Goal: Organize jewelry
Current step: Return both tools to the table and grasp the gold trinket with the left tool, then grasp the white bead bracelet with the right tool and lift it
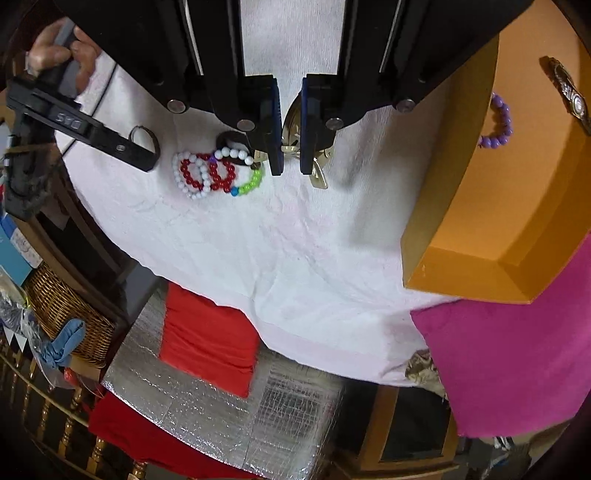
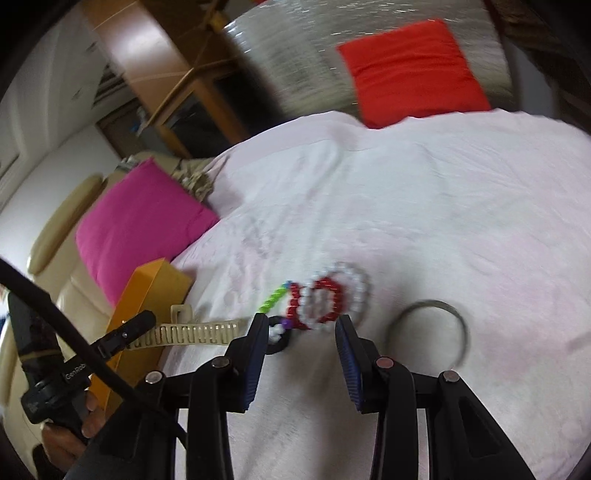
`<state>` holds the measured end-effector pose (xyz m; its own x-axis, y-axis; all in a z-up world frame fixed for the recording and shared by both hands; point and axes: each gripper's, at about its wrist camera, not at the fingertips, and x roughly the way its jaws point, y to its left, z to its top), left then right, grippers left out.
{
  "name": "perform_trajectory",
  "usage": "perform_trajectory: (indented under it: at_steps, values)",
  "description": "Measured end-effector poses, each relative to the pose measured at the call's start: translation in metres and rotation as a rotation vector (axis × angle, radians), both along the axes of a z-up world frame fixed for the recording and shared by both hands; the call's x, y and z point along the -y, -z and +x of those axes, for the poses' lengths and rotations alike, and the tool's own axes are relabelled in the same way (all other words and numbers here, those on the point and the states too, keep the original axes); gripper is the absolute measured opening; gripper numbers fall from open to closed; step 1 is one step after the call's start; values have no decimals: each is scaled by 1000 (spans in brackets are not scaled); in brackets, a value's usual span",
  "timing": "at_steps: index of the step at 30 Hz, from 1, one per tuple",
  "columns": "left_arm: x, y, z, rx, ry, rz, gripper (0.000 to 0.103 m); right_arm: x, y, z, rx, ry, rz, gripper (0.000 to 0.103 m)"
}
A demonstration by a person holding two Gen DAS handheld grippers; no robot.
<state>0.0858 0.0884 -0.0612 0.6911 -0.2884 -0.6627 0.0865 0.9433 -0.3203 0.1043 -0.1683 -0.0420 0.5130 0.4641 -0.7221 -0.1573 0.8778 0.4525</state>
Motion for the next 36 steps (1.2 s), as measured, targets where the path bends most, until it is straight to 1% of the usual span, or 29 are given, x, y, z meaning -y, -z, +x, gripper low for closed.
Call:
perform_trajectory:
  at_steps: [2, 8, 13, 16, 18, 19, 21, 24, 26, 29, 32, 34, 36]
  values:
    - [-2, 1, 0, -6, 1, -8, 9, -7, 6, 5, -14, -26, -4, 40]
    - [0, 2, 0, -8, 11, -11, 9, -25, 22, 22, -16, -67, -80, 40]
    - [3, 4, 2, -13, 16, -9, 9, -34, 35, 38, -36, -82, -67, 40]
    - [3, 5, 3, -14, 21, -2, 9, -42, 46, 47, -81, -104, -65, 40]
    - [2, 5, 4, -15, 18, -4, 9, -46, 52, 50, -105, -109, -75, 27]
    - [2, 6, 5, -19, 16, -9, 9, -48, 55, 51, -123, -114, -91, 15]
    - [2, 5, 6, -19, 12, -14, 9, -46, 55, 50, -134, -112, -73, 12]
    - [3, 5, 8, -13, 10, -10, 9, -35, 47, 43, -158, -103, -34, 11]
    - [4, 5, 9, -10, 9, -10, 9, -25, 42, 35, -182, -86, -28, 11]
    - [5, 5, 8, -11, 10, -12, 9, 1, 37, 18, -244, -47, -13, 11]
    - [4, 4, 7, -8, 11, -18, 9, 30, 30, -2, -281, 4, -39, 11]
    - [5, 2, 5, -2, 19, -24, 9, 52, 24, -17, -297, 28, -16, 10]
    - [8, -1, 1, 8, 47, -40, 9, 70, 18, -34, -292, 56, -2, 10]
